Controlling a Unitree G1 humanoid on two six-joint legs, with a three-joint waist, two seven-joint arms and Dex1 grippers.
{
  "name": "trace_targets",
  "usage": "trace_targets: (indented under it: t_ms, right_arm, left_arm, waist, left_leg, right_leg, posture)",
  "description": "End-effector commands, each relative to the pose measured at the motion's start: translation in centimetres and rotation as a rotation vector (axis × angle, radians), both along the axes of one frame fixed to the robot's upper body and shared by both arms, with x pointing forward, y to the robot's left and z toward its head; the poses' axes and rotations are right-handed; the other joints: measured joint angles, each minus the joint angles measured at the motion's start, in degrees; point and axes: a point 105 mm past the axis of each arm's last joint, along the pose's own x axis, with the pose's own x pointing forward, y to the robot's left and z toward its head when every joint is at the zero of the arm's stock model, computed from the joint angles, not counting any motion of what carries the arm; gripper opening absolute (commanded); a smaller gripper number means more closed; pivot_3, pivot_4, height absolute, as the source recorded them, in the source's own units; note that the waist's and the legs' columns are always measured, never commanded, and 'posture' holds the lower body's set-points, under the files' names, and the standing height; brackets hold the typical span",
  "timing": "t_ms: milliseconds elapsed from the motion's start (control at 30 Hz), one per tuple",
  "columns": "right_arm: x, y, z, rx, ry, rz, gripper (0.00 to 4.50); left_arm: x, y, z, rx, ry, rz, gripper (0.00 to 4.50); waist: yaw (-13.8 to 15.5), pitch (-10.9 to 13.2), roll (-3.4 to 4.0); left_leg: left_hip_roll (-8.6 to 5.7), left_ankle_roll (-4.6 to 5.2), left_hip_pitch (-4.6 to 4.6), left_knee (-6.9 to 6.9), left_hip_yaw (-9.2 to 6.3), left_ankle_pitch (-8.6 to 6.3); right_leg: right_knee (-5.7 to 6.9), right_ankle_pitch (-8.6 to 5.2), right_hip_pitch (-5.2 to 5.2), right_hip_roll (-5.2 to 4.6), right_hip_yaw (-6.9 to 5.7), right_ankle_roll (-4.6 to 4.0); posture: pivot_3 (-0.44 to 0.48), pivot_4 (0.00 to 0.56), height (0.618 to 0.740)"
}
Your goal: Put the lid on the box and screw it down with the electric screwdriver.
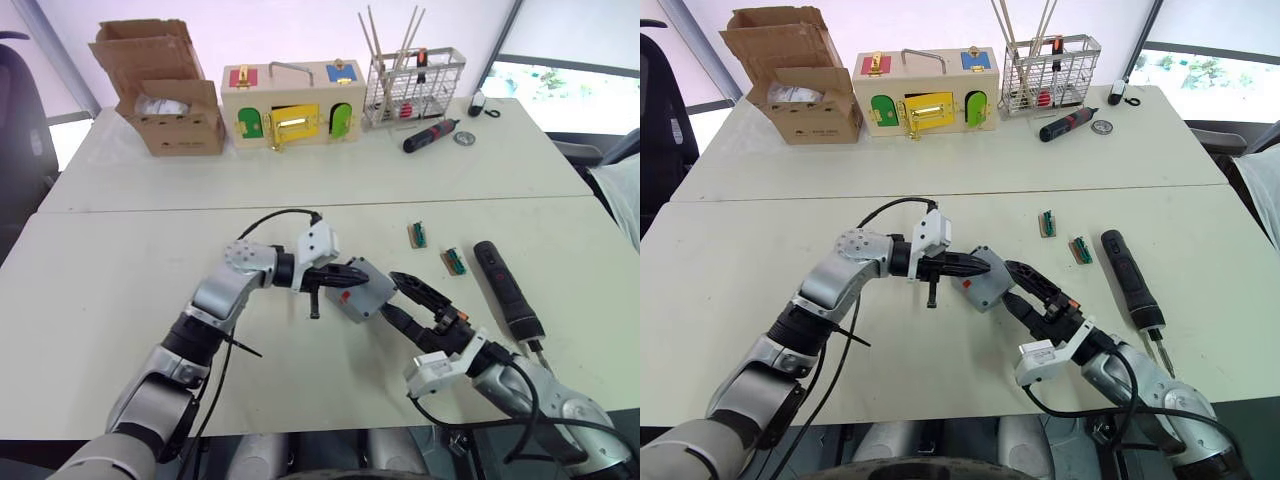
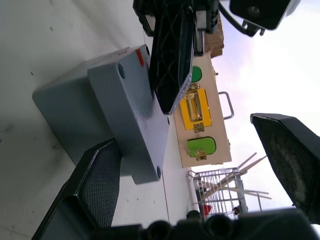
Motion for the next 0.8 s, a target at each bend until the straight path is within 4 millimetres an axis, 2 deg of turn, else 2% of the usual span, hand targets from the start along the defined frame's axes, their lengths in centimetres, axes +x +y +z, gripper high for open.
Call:
trace_targets:
  t_ms: [33,433,700,800]
  right_arm:
    - [0.0,0.5,2.0,0.036,-0.052,0.022,4.49]
    - [0.0,-0.1,2.3,0.046,-0.028,0.019,4.49]
    - [-0.3,-2.0,2.4,0.121,0.043,-0.072,4.49]
    - [-0.7,-1.4,2.4,0.125,0.053,-0.047,4.49]
  left_arm:
    - [0.2,1.0,-3.4,0.103,0.075,0.064,0.0]
    - [0.4,1.7,-3.7,0.122,0.071,0.084,0.0]
    - [0.5,2.1,-4.0,0.128,0.075,0.094,0.0]
    - [0.5,1.9,-4.0,0.125,0.078,0.094,0.0]
  waist:
    - [0.0,0.0,0.0]
    - [0.1,0.0,0.0]
    - [0.8,0.0,0.02]
    - [1.2,0.0,0.02]
  left_leg:
    - [0.0,0.0,0.02,0.0,0.0,0.0]
    - [0.0,0.05,0.14,-0.02,-0.01,-0.03]
    - [0.02,0.08,0.16,-0.05,0.0,-0.05]
    - [0.02,0.09,0.18,-0.06,0.0,-0.06]
  right_leg:
    - [-0.01,0.0,0.02,0.0,0.0,0.0]
    - [-0.11,-0.01,0.18,0.0,0.0,0.0]
    - [-0.36,0.0,0.29,0.0,0.0,0.0]
    - [-0.48,0.0,0.39,0.0,0.0,0.0]
  posture:
    - [0.0,0.15,0.737]
    - [0.0,0.15,0.737]
    - [0.0,0.15,0.737]
    - [0.0,0.15,0.737]
